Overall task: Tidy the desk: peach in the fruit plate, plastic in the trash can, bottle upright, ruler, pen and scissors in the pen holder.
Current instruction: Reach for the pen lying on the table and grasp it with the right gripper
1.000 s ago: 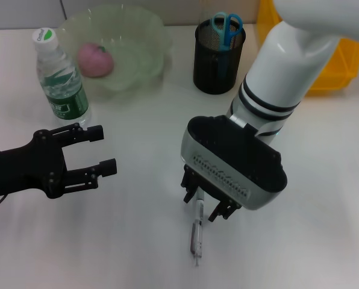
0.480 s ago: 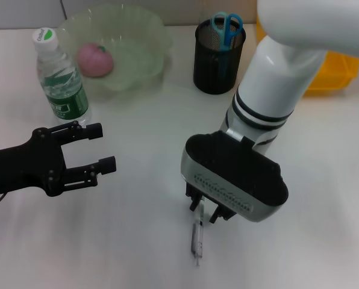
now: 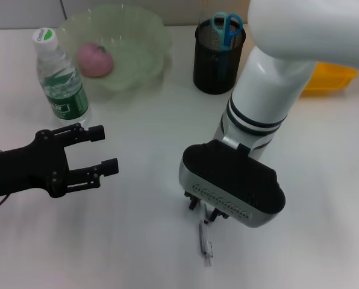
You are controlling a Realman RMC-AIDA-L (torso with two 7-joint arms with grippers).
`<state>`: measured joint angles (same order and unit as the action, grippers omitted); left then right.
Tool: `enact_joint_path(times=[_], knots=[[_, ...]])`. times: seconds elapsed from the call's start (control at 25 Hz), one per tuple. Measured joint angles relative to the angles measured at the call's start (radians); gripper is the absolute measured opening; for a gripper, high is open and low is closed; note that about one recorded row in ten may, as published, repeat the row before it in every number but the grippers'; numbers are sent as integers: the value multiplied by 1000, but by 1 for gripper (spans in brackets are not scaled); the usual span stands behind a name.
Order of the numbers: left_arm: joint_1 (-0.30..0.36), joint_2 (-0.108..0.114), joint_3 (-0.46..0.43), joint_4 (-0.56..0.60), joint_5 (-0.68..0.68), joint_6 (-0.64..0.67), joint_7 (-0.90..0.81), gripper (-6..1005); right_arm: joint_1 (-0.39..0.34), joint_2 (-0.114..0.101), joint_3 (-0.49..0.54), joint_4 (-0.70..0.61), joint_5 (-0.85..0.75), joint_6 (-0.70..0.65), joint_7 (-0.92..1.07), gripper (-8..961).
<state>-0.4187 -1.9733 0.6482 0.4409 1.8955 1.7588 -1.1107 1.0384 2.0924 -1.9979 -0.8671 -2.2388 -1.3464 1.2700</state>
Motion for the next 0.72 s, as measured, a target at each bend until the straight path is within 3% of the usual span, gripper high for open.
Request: enact_joint_path(times=[0.4, 0.72], knots=[[1, 1, -2, 1, 1, -4, 4, 776, 14, 0, -38, -6, 1, 7, 4, 348], [3, 4, -5, 1, 0, -4, 5, 776, 6, 0, -32, -12, -5, 19, 20, 133]])
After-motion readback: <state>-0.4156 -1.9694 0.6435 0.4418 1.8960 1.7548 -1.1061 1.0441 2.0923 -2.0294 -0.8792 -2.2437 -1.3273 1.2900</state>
